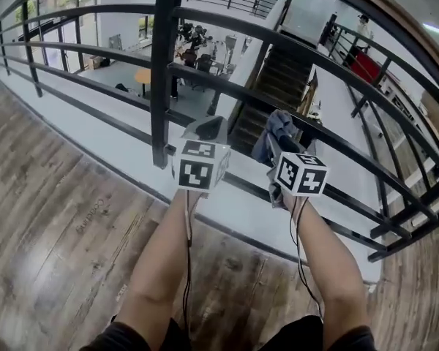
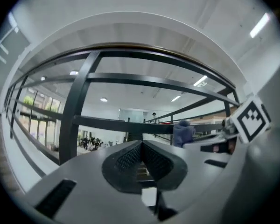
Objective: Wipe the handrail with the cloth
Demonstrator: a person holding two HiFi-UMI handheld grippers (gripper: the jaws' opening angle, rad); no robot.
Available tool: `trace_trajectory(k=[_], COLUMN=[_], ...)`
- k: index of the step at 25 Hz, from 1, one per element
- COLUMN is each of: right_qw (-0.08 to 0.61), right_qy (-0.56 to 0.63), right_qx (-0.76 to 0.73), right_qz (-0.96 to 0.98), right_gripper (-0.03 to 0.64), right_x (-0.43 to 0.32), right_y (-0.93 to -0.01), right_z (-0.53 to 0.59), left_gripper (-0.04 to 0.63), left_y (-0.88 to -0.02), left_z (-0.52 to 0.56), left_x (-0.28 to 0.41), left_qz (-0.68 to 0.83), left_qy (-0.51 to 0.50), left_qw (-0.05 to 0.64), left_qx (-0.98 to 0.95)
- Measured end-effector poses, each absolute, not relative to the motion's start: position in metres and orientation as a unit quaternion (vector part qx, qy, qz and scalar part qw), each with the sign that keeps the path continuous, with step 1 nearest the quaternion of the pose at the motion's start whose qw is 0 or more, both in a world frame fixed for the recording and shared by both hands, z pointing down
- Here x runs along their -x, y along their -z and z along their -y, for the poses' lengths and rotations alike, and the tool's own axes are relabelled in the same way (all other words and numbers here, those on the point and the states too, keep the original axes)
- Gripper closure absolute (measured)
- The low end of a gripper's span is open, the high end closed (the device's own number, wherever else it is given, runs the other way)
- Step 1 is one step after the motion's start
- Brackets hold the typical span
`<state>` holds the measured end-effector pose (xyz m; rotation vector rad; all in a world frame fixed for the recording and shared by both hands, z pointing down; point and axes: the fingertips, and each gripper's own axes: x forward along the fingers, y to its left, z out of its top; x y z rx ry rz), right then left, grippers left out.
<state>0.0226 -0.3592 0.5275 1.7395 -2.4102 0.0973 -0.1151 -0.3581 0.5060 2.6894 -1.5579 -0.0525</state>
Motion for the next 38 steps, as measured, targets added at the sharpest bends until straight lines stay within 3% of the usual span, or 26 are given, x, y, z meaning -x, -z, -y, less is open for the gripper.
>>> trace_trajectory(k=[3, 9, 17, 22, 31, 38], right_qw=[0.091, 0.106, 0.152, 0.176, 0.286, 0.287], right_qy=[-0.080, -0.093, -0.111, -0.139, -0.101, -0.119], right_qx=[-0.555, -0.533, -0.531, -0.549, -0.548, -0.563], right_qz=[0.823, 0.834, 0.826, 0.805, 0.779, 0.766], right_gripper=[0.549, 0.549, 0.549, 0.549, 0.549, 0.549], right_x=[0.068, 0.211, 0.290, 0.287, 0.271, 0.200], right_y=[-0.570, -0.621, -0.643, -0.658, -0.658, -0.658], right_z=[0.401, 0.486, 0.544, 0.565, 0.555, 0.537], left_gripper=[0.592, 0.592, 0.592, 0.592, 0.592, 0.592], left_y=[-0.534, -0.596, -0.640, -0.653, -0.669, -0.657], left_z=[0.379, 0.420, 0.442, 0.448, 0.449, 0.444], left_x=[0.191, 0.334, 0.375, 0.378, 0.354, 0.315], left_qz=[0.509, 0.581, 0.593, 0.586, 0.567, 0.553], left_qy=[0.029, -0.009, -0.059, -0.065, -0.031, -0.053], left_qw=[0.053, 0.020, 0.011, 0.013, 0.056, 0.028], left_qx=[-0.859, -0.814, -0.803, -0.807, -0.821, -0.831])
